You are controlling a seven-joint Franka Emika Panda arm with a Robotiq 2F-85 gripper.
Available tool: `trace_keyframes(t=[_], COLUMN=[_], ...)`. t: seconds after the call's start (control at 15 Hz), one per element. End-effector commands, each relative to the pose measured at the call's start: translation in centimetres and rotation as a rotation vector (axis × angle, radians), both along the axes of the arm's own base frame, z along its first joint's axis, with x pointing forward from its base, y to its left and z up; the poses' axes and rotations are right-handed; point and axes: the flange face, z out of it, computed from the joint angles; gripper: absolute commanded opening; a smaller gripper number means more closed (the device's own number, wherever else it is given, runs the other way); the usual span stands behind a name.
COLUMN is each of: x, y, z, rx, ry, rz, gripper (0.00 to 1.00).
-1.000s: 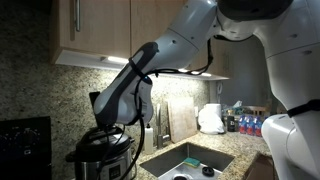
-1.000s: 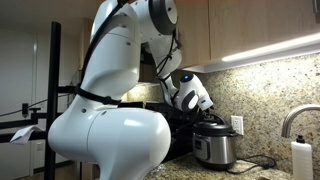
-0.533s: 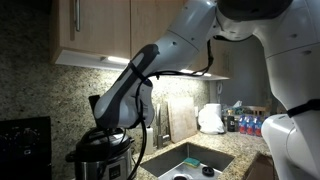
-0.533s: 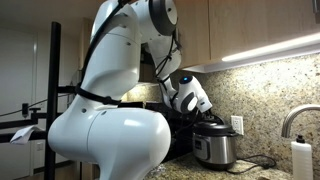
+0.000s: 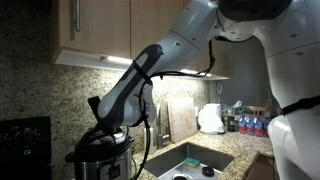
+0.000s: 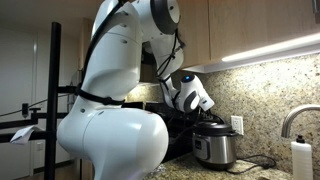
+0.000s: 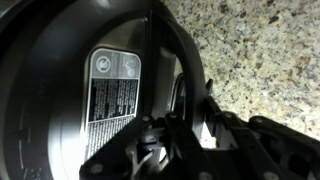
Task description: Remove the lid from the pressure cooker
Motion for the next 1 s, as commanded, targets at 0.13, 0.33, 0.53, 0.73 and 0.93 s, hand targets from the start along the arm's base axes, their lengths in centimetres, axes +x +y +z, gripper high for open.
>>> trace_keyframes(t=[0.13, 0.33, 0.53, 0.73, 0.93], x=[-0.9, -1.1, -0.8, 0.4, 1.9], y=[1.6, 2.9, 4.7, 4.9, 1.7], z=[2.4, 2.7, 2.9, 4.1, 4.3], rx=[-0.144, -0.174, -0.18, -0.165, -0.121], ry=[0.063, 0.09, 0.119, 0.152, 0.176], rz=[0.198, 0.257, 0.333, 0.416, 0.45], gripper=[0.12, 0.12, 0.12, 0.12, 0.11])
